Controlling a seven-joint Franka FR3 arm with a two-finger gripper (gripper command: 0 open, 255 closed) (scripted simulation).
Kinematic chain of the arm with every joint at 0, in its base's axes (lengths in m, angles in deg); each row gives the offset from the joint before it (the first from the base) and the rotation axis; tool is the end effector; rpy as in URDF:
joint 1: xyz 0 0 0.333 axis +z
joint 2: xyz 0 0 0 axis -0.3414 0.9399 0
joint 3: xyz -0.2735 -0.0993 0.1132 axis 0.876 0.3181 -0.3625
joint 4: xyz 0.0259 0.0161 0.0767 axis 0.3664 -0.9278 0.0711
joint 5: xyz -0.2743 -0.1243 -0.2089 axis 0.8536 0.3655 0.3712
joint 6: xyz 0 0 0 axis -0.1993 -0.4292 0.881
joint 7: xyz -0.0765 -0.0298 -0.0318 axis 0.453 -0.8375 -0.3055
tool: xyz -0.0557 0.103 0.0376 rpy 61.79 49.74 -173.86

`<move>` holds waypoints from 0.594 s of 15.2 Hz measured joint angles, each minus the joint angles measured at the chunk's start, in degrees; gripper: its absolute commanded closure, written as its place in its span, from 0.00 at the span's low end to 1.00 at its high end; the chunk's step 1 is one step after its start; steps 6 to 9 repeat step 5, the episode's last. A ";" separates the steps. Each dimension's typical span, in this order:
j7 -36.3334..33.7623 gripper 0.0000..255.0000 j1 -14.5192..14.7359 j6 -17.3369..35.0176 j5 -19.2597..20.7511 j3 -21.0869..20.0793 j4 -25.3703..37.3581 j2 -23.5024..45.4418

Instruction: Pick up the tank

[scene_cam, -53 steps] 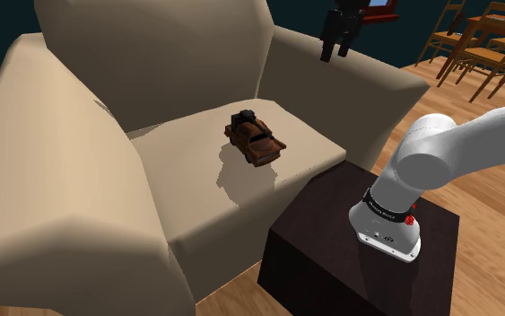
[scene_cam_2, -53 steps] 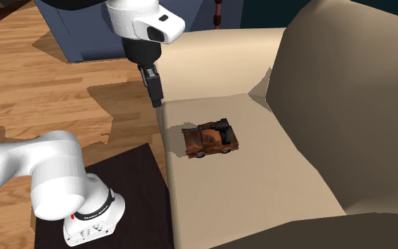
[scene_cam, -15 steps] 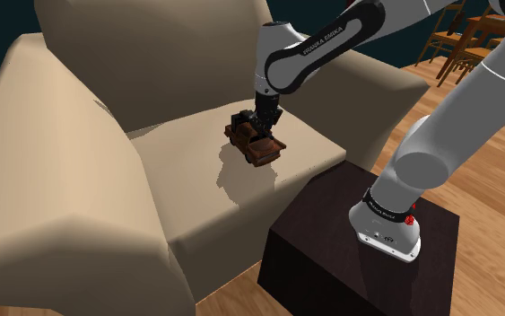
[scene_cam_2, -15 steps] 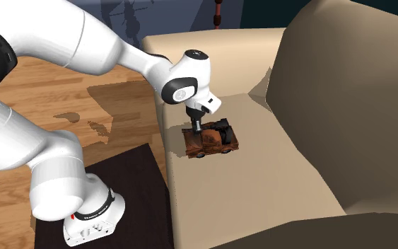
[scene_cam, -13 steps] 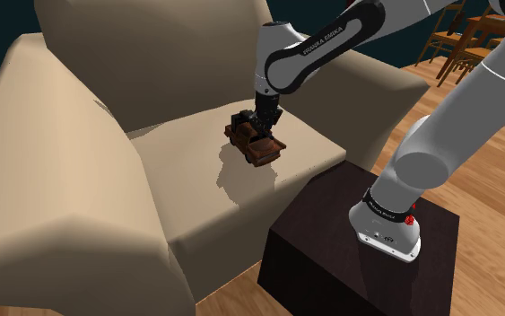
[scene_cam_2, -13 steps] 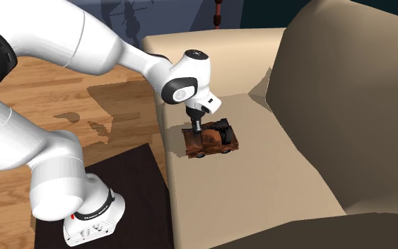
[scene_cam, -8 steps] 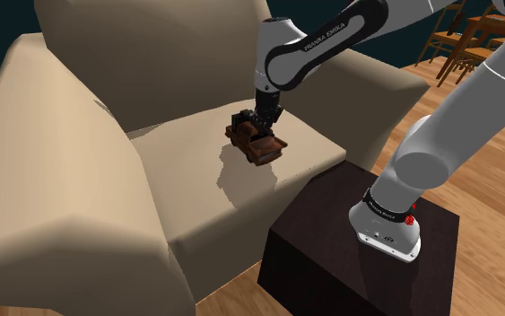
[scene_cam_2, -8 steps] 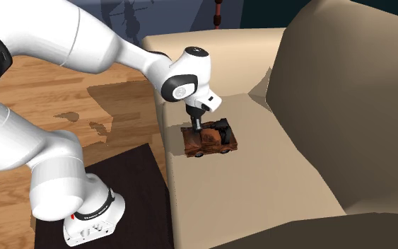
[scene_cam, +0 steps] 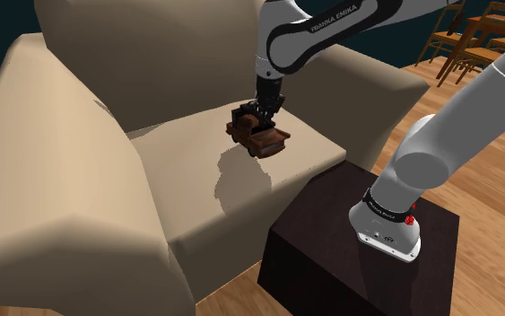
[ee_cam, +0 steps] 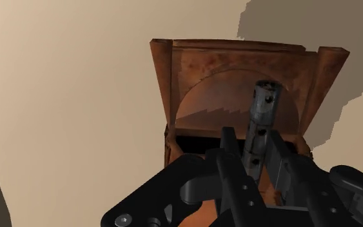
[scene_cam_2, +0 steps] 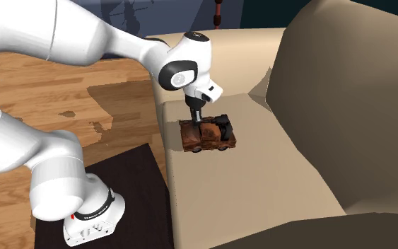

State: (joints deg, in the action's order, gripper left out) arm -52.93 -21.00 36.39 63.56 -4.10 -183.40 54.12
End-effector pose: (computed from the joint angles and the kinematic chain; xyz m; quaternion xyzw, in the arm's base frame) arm 0.4212 0.0584 0.3891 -0.9891 0.1470 0.0122 0.0044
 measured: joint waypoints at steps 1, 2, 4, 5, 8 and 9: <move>0.03 1.00 0.01 -1.01 -0.03 0.05 0.48 -0.56; 0.04 1.00 0.01 -1.77 -0.06 0.08 0.82 -0.97; 0.21 1.00 -0.05 -3.61 -0.06 0.26 1.85 -1.80; 0.18 1.00 -0.04 -4.03 -0.06 0.26 2.10 -1.95; 0.18 1.00 -0.04 -4.03 -0.06 0.26 2.10 -1.95; 0.18 1.00 -0.04 -4.03 -0.06 0.26 2.10 -1.95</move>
